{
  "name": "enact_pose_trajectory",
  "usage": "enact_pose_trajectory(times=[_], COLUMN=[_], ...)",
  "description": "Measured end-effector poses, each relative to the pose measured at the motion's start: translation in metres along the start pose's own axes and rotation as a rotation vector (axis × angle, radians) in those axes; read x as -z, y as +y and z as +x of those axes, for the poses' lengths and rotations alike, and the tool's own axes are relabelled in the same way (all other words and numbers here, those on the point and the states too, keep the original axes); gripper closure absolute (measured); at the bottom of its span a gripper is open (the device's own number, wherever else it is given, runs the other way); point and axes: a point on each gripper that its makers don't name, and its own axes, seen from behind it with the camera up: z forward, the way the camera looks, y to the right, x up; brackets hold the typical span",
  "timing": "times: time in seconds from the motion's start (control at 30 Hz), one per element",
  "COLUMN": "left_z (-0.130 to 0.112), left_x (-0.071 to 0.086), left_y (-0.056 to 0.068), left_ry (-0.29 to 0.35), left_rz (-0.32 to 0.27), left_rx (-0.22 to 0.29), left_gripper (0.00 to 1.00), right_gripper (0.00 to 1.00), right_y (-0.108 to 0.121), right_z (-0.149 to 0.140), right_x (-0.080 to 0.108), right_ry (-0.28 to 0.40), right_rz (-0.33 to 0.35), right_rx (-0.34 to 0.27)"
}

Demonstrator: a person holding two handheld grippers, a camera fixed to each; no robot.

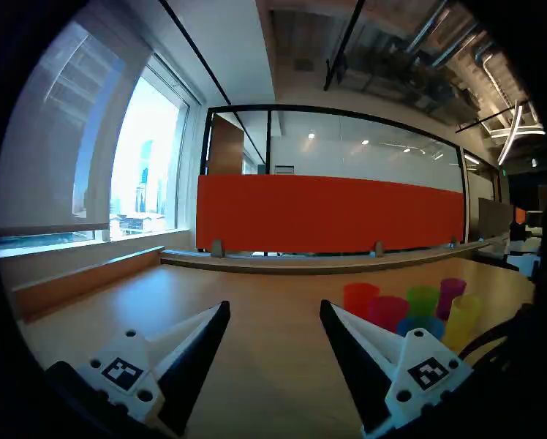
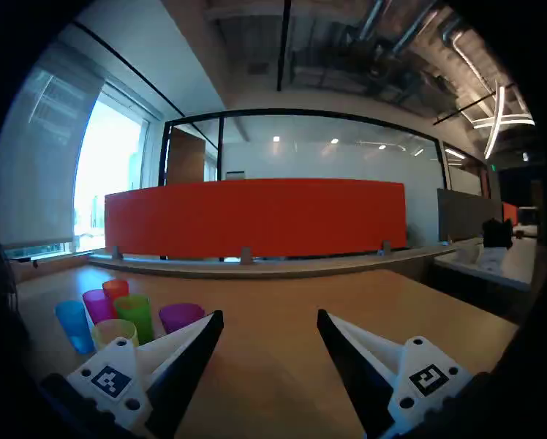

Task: Pour water

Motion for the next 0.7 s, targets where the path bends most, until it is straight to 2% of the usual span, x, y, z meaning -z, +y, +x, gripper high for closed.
enact_pose_trajectory(times=[0.2,0.3,0.47,0.7], left_z=[0.025,0.038,0.058,0.091], left_x=[0.000,-0.001,-0.005,-0.013], left_y=[0.003,0.011,0.026,0.038], left_ry=[-0.001,-0.008,-0.027,-0.055], left_rz=[-0.016,-0.038,-0.084,-0.118], left_rx=[0.009,0.006,-0.030,-0.057], left_gripper=[0.09,0.09,0.09,0.09], right_gripper=[0.01,0.01,0.01,0.01], right_y=[0.000,-0.003,-0.014,-0.029], right_z=[0.026,0.039,0.063,0.102], right_x=[0.004,0.004,0.004,0.002], right_ry=[0.009,0.002,-0.015,-0.026], right_rz=[0.012,0.021,0.057,0.110], right_rx=[-0.008,0.009,0.025,0.037])
